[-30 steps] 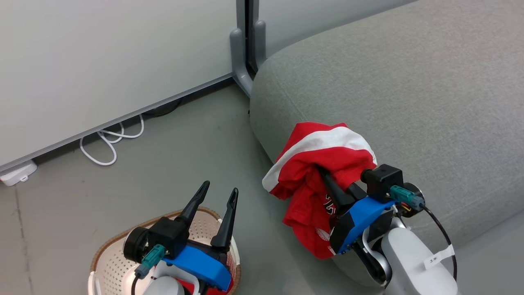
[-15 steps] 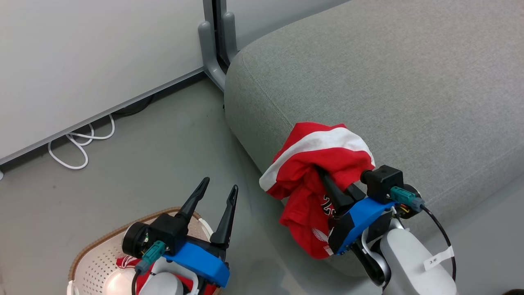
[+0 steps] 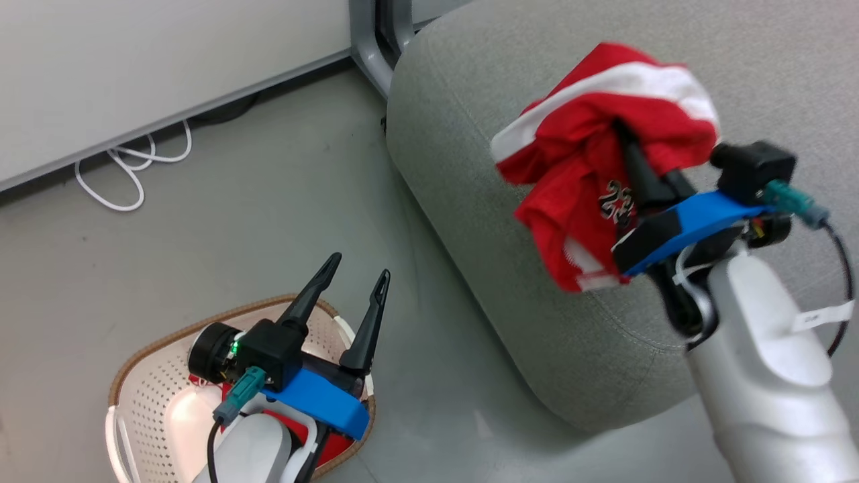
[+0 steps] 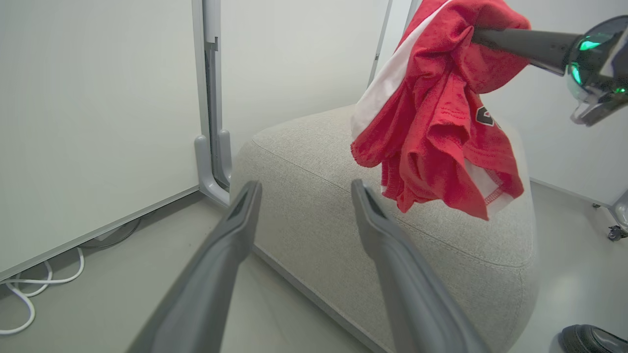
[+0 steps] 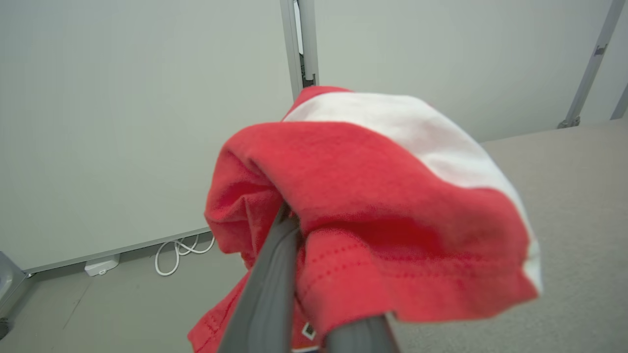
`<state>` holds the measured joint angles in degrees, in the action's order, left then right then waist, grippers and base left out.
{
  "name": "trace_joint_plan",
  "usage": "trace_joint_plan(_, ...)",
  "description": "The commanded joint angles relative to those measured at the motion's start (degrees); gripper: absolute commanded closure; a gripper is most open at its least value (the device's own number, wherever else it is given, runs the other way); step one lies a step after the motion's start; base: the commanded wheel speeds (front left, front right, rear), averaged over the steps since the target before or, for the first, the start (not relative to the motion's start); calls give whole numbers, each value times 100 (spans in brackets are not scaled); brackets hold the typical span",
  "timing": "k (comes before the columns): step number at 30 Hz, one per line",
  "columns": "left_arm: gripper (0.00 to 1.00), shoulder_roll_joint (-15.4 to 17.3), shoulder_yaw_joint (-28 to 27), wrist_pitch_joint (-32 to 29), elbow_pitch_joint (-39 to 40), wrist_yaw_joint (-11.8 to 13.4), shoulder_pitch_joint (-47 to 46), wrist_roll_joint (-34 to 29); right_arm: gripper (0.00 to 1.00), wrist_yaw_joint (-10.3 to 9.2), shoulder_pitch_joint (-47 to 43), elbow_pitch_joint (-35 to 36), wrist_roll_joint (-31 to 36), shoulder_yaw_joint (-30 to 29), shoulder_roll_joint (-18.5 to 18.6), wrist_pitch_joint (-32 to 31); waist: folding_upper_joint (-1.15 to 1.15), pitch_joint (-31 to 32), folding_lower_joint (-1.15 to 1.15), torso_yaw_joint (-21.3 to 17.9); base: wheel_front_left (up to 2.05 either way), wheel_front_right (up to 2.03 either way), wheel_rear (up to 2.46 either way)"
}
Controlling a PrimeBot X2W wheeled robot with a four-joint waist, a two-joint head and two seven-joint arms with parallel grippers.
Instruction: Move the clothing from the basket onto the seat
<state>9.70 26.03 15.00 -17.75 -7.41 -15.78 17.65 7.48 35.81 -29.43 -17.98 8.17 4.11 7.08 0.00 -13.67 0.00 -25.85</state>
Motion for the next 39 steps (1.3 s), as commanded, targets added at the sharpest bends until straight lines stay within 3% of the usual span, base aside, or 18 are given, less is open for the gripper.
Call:
trace_joint_plan(1,0,104,19,27,91,-10,-181,-49,100,2,410,-40,-110,-341,190,-25,0,-347,0,214,0,0,0)
trace_joint_plan(10,0,348,124,28,413,-10,-597,-100,100,2,1399,-213,-31,-1656,1043,42,0,-1197,0,660,0,0,0)
trace_joint_plan(19,0,604,369,28,735,-9,-1042,-243,100,2,1844,-881,293,-2918,1701,225,0,-1933,0,1047,0,0,0)
trace_joint_plan(28,0,855,404,27,949,-9,-1214,-275,100,2,1932,-1971,387,-3676,1787,504,0,-2342,0,1244,0,0,0)
trace_joint_plan(37,0,925,315,28,990,-9,-1107,-265,100,2,2032,-2657,665,-3739,1705,700,0,-2431,0,1230,0,0,0)
trace_joint_plan(38,0,921,301,28,999,-9,-1119,-275,83,2,2052,-2700,693,-3728,1708,714,0,-2430,0,1230,0,0,0)
trace_joint_plan(39,0,914,289,27,1000,-9,-1124,-286,53,2,2073,-2736,720,-3718,1711,733,0,-2427,0,1228,0,0,0)
